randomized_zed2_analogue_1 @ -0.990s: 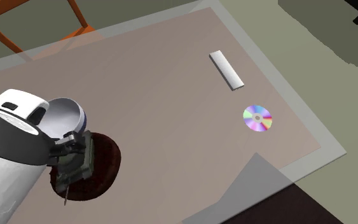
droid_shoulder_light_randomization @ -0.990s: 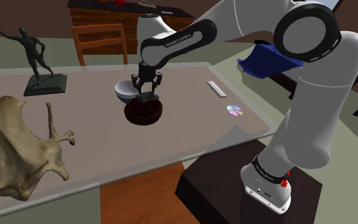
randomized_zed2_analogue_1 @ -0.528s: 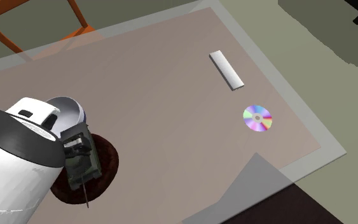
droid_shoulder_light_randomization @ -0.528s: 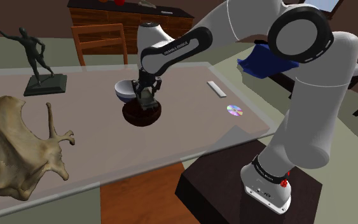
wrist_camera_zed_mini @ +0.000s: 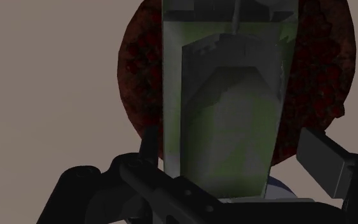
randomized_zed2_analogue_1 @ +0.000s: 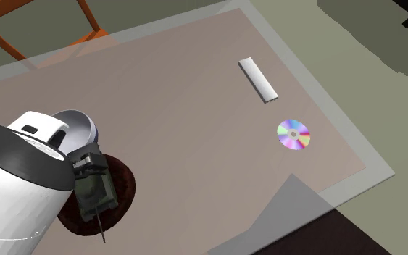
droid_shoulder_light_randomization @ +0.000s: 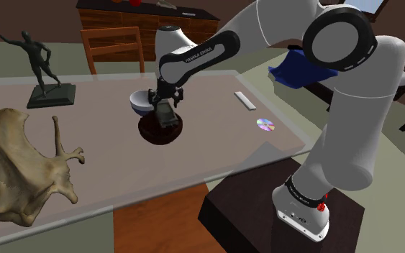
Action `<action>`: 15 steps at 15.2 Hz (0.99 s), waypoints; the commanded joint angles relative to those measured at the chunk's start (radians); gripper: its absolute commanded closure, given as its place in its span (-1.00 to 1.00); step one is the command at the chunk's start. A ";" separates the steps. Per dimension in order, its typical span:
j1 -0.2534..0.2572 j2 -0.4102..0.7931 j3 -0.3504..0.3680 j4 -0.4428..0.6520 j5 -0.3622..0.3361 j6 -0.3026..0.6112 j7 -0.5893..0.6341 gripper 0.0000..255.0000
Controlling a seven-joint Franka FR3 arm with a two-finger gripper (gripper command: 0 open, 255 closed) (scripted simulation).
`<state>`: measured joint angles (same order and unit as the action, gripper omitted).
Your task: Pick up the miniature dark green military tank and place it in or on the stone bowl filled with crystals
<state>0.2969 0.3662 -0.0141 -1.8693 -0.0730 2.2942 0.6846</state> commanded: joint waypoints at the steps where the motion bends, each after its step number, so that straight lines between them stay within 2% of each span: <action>1: 0.000 0.000 0.000 0.000 0.000 0.000 0.000 -1.00; 3: 0.000 0.000 0.000 0.000 0.000 0.000 0.000 -1.00; 7: 0.004 -0.069 0.003 0.034 0.003 -0.103 -0.002 -1.00; 15: 0.004 -0.069 0.003 0.034 0.003 -0.103 -0.002 -1.00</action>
